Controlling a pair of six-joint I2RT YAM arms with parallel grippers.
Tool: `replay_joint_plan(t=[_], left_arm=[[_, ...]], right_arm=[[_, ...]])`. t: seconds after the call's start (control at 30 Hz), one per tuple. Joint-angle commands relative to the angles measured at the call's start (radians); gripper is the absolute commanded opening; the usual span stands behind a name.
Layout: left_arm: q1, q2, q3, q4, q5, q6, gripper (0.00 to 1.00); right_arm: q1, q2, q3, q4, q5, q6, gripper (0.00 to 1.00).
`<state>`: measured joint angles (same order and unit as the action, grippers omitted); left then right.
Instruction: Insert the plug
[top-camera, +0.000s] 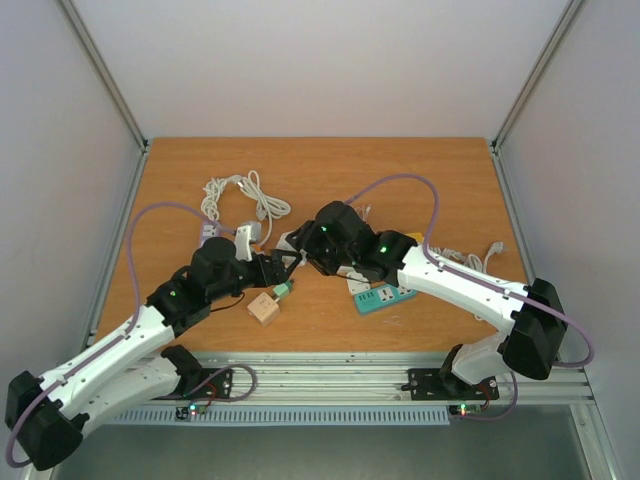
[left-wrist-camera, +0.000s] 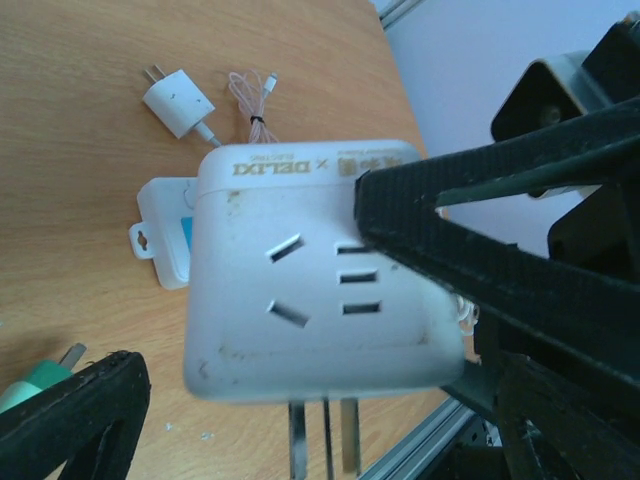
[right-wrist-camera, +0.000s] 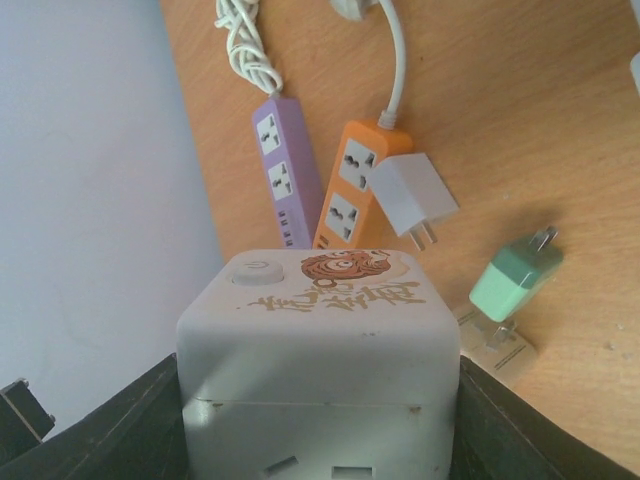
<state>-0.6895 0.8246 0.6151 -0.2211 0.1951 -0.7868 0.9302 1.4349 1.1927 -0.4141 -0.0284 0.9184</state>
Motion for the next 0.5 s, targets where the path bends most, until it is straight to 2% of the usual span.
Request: replay_joint_plan(t=[0.0, 0.1, 0.37, 0.47], left_arm=[[-0.026, 0.005, -0.01, 0.116, -0.092, -0.022, 0.92], [-0.026, 0.006, -0.02, 0.146, -0.101, -0.036, 0.87], [-0.027, 0.067, -0.009, 0.171, -0.064, -0.06, 0.61], [-0.026, 0.076, -0.01, 0.17, -0.071, -0.059, 0.54]], right_arm=[[-0.004, -0.003, 0.017, 0.038, -0.038, 0.062, 0.53], [-0.004, -0.004, 0.01, 0.042, -0.042, 0.068, 0.53], [-0.013, 0.0, -0.003, 0.06, -0.068, 0.07, 0.54], [-0.024, -0.01, -0.01, 0.057, -0.075, 0.062, 0.6]])
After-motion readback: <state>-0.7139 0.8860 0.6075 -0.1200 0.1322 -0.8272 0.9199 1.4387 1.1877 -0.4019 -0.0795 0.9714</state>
